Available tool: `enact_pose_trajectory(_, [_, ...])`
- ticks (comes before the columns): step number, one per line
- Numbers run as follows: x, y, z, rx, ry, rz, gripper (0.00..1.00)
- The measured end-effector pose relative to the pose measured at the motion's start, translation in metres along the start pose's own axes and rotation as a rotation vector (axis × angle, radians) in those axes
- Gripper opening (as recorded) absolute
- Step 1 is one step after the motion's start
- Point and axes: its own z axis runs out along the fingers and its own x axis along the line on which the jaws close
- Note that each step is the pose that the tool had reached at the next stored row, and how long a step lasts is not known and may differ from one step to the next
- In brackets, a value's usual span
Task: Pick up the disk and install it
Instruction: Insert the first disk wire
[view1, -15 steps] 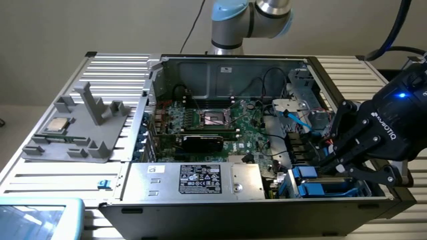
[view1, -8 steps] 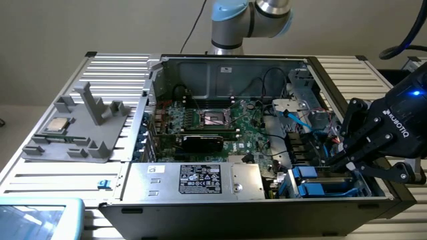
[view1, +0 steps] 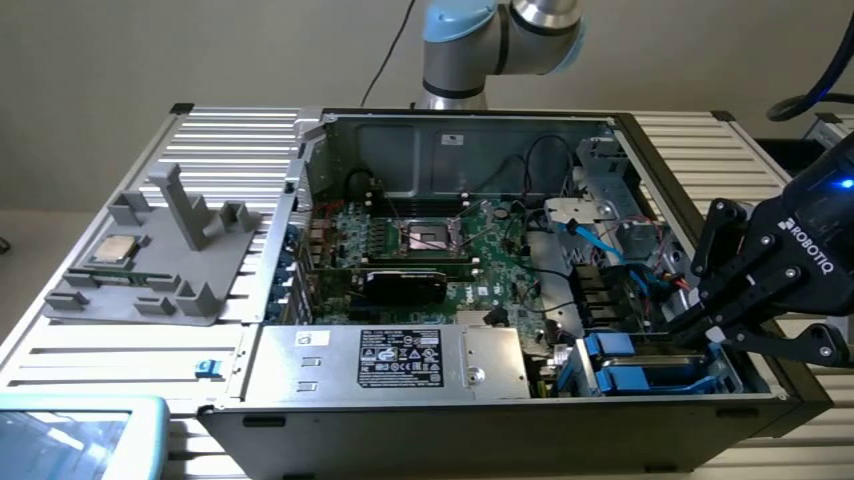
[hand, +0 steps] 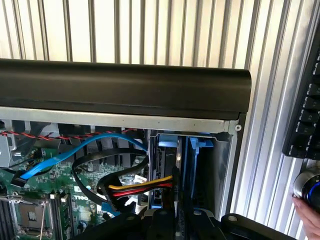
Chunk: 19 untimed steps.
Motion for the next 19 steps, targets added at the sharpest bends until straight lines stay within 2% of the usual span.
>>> enact_pose_trajectory(10, [0.0002, 0.0000, 0.0000, 0.0000, 0.0000, 0.000, 0.16])
enact_pose_trajectory(19, [0.0094, 0.0018, 0.0053, -0.0002, -0.0015, -0.004, 0.16])
